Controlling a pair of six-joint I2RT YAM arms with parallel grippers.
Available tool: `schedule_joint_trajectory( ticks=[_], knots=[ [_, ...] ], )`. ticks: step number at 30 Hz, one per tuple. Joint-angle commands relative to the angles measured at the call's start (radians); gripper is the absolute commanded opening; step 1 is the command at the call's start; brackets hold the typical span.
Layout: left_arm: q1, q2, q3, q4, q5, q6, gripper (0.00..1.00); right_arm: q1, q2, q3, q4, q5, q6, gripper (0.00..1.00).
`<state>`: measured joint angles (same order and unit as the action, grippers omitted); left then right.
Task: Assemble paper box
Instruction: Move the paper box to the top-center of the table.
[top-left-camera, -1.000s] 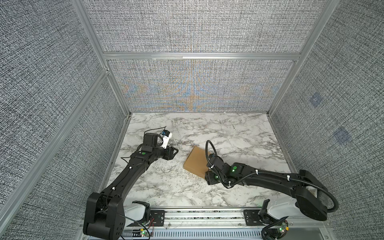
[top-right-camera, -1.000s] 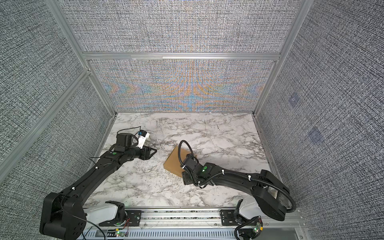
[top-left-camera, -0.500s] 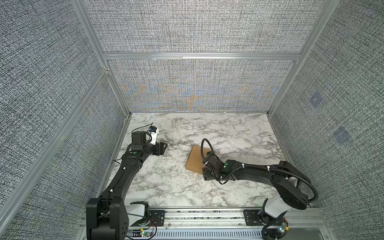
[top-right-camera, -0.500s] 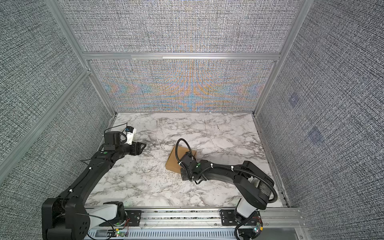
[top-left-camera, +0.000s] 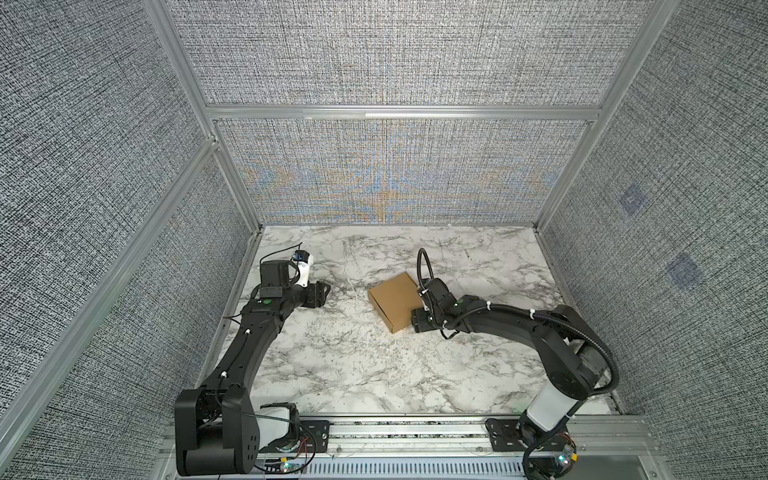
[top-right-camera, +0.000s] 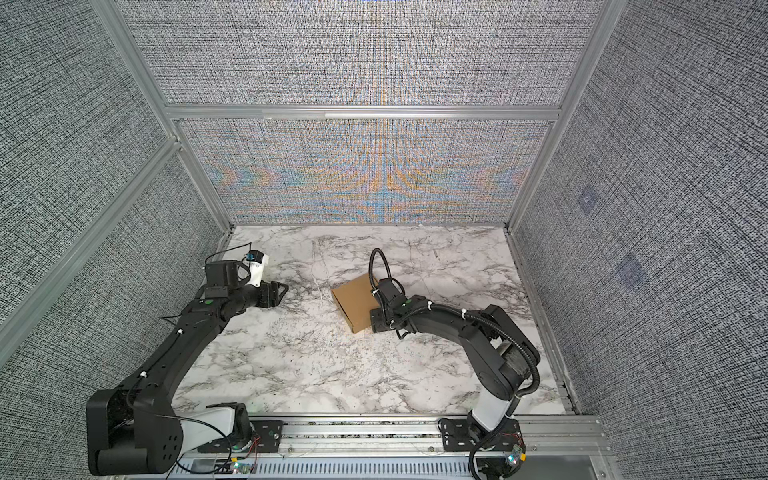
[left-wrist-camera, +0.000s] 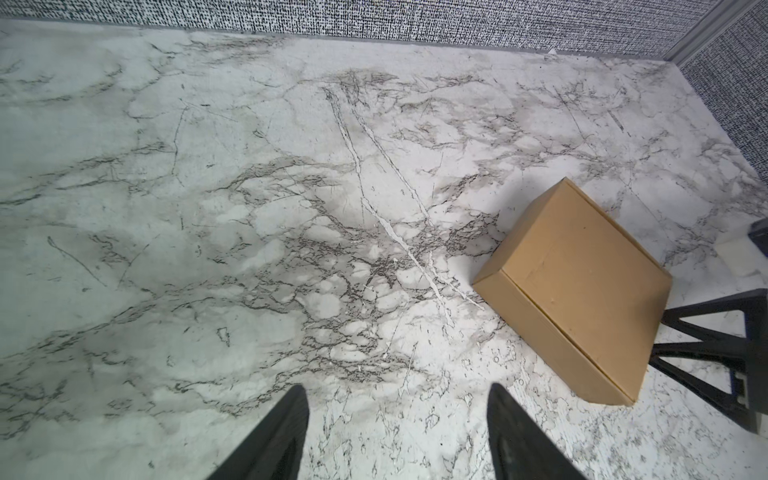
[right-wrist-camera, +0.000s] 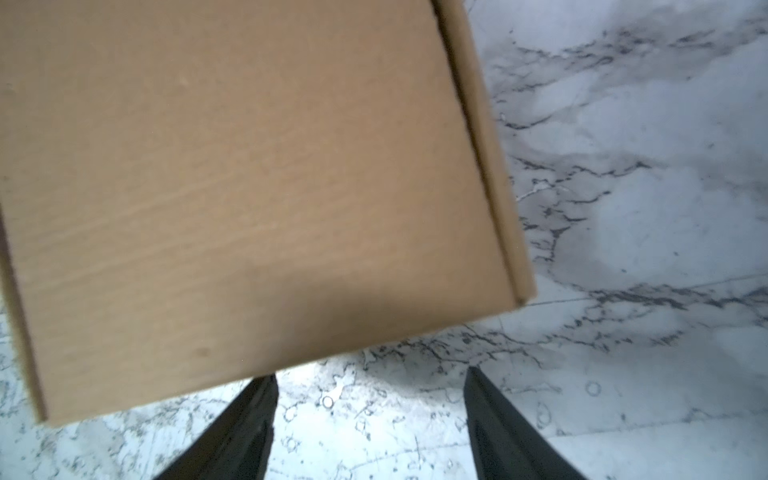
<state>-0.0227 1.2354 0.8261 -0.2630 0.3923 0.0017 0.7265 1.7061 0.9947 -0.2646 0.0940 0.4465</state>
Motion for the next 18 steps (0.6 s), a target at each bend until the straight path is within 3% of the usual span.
schedule_joint_trajectory(
  ticks=[1,8,14,18],
  knots=[
    [0.004,0.006,0.009,0.011,-0.002,0.016,0.70,0.026,-0.034,-0.012,-0.074,-0.010,0.008,0.72],
    [0.003,0.020,0.018,0.016,0.022,-0.001,0.70,0.176,-0.045,-0.037,-0.080,-0.037,0.116,0.65],
    [0.003,0.027,0.037,0.002,0.015,-0.002,0.70,0.183,0.094,0.144,-0.053,-0.102,0.064,0.21],
    [0.004,0.017,0.031,0.008,0.012,-0.002,0.70,0.159,0.188,0.239,-0.054,-0.117,0.023,0.15]
  ],
)
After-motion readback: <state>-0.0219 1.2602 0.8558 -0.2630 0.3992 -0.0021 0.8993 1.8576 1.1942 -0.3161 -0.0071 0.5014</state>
